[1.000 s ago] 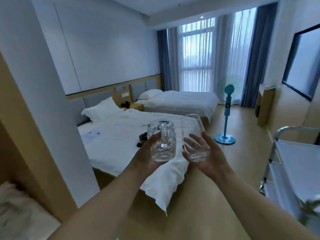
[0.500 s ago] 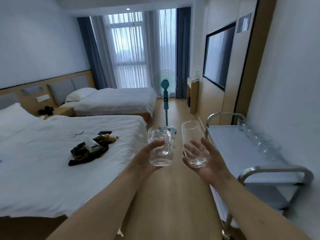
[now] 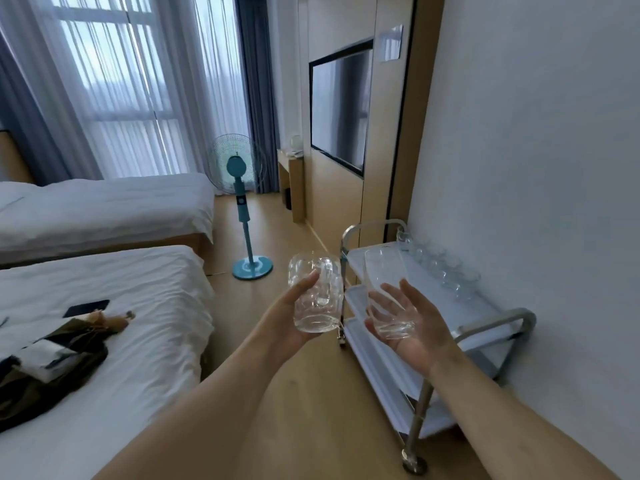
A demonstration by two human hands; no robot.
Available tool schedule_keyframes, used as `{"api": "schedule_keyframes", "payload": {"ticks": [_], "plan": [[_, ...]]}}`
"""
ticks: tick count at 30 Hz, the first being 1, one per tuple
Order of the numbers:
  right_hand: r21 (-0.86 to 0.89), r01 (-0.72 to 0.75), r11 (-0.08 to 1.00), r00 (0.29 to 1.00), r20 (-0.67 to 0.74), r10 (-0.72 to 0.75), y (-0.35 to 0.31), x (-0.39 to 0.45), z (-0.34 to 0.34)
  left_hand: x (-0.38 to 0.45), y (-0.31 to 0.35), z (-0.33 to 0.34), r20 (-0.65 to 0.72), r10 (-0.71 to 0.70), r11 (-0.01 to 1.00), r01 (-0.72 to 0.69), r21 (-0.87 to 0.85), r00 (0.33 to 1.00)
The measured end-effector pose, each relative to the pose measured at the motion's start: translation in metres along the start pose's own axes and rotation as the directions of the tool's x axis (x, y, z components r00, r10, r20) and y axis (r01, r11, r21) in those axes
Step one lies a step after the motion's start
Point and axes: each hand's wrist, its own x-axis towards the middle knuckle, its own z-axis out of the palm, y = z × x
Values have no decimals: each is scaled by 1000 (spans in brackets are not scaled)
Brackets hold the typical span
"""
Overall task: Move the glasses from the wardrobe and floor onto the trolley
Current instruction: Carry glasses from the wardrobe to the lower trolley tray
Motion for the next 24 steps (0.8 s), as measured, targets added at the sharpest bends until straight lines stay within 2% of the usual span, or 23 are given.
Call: {"api": "schedule_keyframes", "payload": {"ticks": [6,11,18,22,24], "plan": [[29,7,1000,993,-117,-4,4,26,-22,43,-9,-20,5,-104,993,104,48,995],[3,5,1000,988,-153,-4,-5,58,-41,84,-9,-26,16,-135,985,133,106,991],[67,-8,998,995,-96,14,-30,128,-75,163,10,-28,-60,-142,952,153,266,988],[39,-72,997,997,-11,72,-46,172,-107,220,16,-27,-77,-185,936,199,289,980],[79,-105,991,994,13,104,-53,188,-125,247,14,-25,-64,-216,932,225,284,974]]}}
